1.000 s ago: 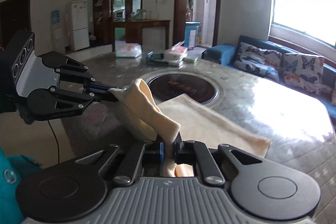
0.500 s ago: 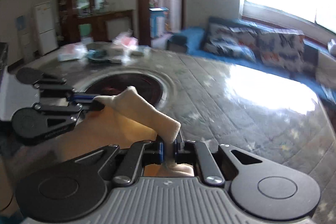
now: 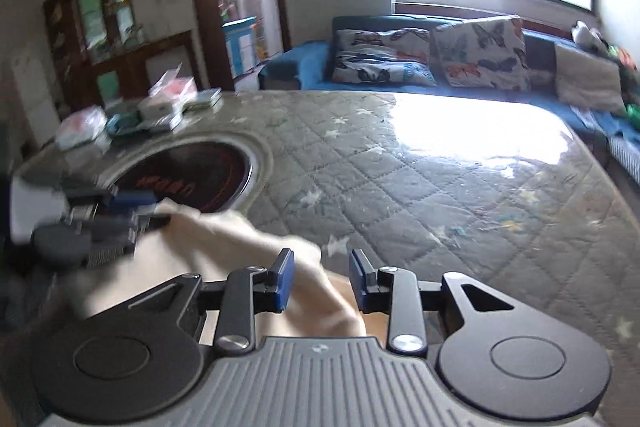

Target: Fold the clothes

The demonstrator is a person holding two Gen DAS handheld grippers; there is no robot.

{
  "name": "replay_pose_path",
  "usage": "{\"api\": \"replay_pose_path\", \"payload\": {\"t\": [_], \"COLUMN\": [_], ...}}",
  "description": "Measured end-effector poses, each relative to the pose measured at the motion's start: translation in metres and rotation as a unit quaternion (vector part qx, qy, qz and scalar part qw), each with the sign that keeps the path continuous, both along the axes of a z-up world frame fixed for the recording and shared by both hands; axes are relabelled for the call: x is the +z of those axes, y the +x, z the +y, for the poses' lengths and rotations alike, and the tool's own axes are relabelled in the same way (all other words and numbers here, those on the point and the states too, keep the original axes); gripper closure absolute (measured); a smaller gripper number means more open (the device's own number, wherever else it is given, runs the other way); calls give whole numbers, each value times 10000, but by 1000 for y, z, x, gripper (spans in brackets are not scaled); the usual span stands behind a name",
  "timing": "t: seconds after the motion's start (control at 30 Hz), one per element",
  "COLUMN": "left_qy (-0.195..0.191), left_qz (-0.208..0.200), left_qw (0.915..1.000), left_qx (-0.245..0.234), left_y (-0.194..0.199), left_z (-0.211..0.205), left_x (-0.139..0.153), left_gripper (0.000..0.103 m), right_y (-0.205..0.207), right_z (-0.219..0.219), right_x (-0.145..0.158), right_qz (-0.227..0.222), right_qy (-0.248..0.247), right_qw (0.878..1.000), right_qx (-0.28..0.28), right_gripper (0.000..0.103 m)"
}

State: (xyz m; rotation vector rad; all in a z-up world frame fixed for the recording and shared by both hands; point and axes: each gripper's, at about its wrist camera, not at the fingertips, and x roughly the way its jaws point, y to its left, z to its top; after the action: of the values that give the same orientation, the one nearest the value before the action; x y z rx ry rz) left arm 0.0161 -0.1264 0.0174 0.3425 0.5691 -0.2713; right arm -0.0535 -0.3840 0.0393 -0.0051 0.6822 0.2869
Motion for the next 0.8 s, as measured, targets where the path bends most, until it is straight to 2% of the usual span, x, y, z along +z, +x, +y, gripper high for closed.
{"api": "replay_pose_path", "payload": {"t": [0.13, 0.23, 0.37, 0.4, 0.43, 0.5, 0.6, 0.7, 0.8], "left_qy": [-162, -305, -293, -274, -242, -140, -26, 6, 20], "left_qz": [-98, -29, 27, 44, 60, 57, 134, 214, 241], "left_qw": [9998, 9991, 9963, 9954, 9944, 9927, 9918, 9913, 9916], "left_qx": [-43, -285, -807, -921, -1026, -1194, -1273, -1296, -1271], "left_y": [-16, -32, -58, -63, -66, -71, -69, -66, -65], "left_z": [3, 0, -17, -21, -25, -31, -35, -36, -36], "left_x": [14, 20, 21, 20, 19, 14, 5, -2, -5], "left_gripper": [75, 75, 73, 70, 70, 70, 70, 70, 70], "right_y": [-21, -24, -17, -15, -14, -11, -9, 1, 5], "right_z": [-8, -10, -16, -14, -14, -11, -10, -10, -14], "right_x": [-3, -12, -21, -22, -24, -23, -14, -26, -36], "right_qz": [215, 248, 352, 340, 357, 291, -45, -16, -31], "right_qy": [-147, -387, -19, -90, -111, -212, -344, -533, -504], "right_qw": [9996, 9989, 9989, 9989, 9988, 9988, 9987, 9974, 9974], "right_qx": [55, -91, -296, -300, -309, -324, -380, -490, -522], "right_gripper": [73, 74, 77, 82, 98, 98, 98, 98, 95]}}
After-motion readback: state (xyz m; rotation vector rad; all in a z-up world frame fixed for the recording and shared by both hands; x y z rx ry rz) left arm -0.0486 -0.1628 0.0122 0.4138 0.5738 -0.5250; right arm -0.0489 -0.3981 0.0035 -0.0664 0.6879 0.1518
